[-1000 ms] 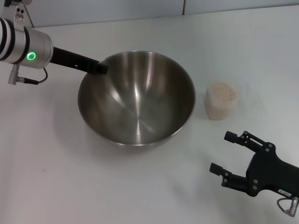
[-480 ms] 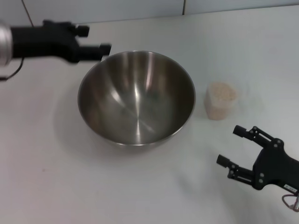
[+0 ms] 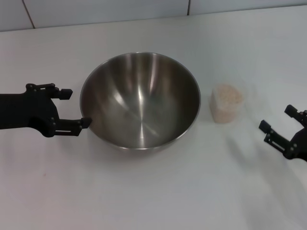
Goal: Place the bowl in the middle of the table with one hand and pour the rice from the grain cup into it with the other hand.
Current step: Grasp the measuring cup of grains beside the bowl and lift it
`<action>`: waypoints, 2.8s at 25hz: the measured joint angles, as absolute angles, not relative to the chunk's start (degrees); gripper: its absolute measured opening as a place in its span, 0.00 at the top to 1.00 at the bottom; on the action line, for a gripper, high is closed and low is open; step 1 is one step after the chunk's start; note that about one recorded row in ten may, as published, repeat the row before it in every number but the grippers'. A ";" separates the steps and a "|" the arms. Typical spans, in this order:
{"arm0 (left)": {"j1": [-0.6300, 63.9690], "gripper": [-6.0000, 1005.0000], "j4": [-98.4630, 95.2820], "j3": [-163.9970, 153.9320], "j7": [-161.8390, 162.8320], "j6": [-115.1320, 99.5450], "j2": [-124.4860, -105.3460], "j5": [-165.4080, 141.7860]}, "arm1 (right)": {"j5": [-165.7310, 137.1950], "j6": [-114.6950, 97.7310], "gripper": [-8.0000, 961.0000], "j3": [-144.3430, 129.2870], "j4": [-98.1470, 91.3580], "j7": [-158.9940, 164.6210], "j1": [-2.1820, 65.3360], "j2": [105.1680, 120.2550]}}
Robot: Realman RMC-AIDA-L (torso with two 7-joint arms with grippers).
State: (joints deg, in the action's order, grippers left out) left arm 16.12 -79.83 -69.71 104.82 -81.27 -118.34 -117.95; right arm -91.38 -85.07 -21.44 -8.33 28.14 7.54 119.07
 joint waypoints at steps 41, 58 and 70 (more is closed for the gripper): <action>17.59 0.15 -78.38 -73.29 105.56 -80.77 -118.47 -118.70 | -88.38 -71.41 0.16 -14.83 -4.64 27.33 18.31 119.34; 18.13 0.15 -77.78 -73.56 105.56 -80.95 -118.39 -119.06 | -88.14 -71.61 0.43 -14.85 -4.66 27.02 19.06 119.44; 18.10 0.15 -77.78 -73.65 105.55 -80.94 -118.42 -119.09 | -88.19 -71.61 0.82 -15.17 -4.42 26.45 19.75 119.44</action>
